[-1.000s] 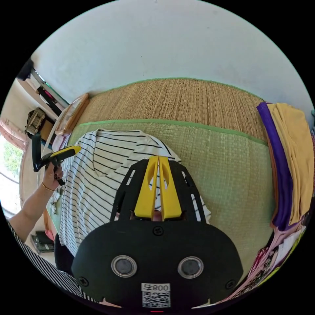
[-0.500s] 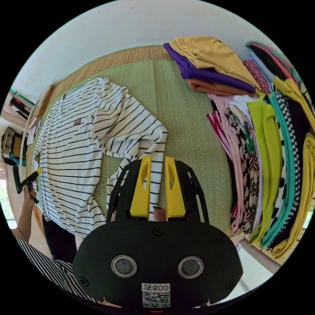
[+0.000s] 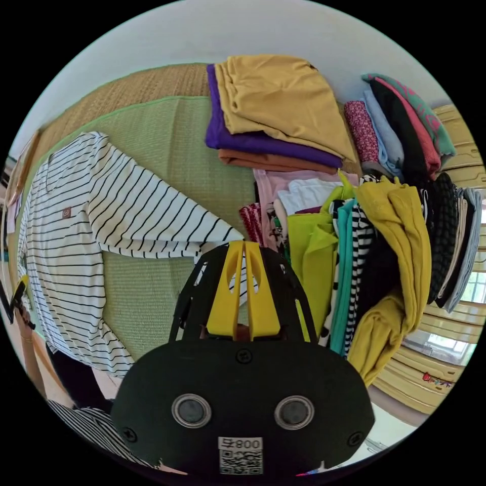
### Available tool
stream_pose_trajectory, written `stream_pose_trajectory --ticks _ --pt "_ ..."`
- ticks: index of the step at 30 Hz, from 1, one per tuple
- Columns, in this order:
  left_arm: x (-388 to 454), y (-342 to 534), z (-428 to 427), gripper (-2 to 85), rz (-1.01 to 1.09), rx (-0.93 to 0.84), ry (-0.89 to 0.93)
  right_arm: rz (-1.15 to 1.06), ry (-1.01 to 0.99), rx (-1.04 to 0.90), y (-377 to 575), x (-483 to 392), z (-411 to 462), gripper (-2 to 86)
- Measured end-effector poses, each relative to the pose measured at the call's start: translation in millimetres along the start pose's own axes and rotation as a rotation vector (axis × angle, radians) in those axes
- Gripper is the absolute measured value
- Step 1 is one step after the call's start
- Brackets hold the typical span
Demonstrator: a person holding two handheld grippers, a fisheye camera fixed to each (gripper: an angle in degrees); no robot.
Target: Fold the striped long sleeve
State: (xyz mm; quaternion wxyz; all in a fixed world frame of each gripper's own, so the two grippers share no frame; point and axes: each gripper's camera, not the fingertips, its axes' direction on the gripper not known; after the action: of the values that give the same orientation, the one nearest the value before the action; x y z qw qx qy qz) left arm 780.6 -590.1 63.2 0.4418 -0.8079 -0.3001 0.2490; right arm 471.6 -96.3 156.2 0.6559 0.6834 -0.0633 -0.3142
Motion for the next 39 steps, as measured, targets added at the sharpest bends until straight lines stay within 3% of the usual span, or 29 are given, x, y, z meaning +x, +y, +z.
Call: stream_pose_trajectory --ticks 8,12,18,22,28,31,39 --pt "-21 38 -49 0.1 -0.118 0.100 -0.150 0.022 -0.084 0.090 9 -21 -16 1.5" --pt "-43 65 -84 0.1 -0.221 0.139 -0.345 0.020 -0.066 0.157 20 -49 -22 2.4" --pt "-61 96 -91 0.1 -0.253 0.014 -0.494 0.065 -0.132 0.173 28 -55 -16 3.6" --pt "-57 99 -107 0.1 -0.208 -0.077 -0.716 0.090 -0.134 0.186 36 -49 -15 3.1" --pt "-36 120 -137 0.2 -0.227 0.051 -0.596 0.111 -0.260 0.238 50 -42 -25 1.2" --pt "-29 139 -123 0.1 -0.238 0.003 -0.563 0.065 -0.287 0.242 54 -61 -23 0.6" --pt "-44 160 -121 0.1 -0.270 -0.111 -0.723 -0.048 -0.321 0.069 32 -109 53 -0.4"
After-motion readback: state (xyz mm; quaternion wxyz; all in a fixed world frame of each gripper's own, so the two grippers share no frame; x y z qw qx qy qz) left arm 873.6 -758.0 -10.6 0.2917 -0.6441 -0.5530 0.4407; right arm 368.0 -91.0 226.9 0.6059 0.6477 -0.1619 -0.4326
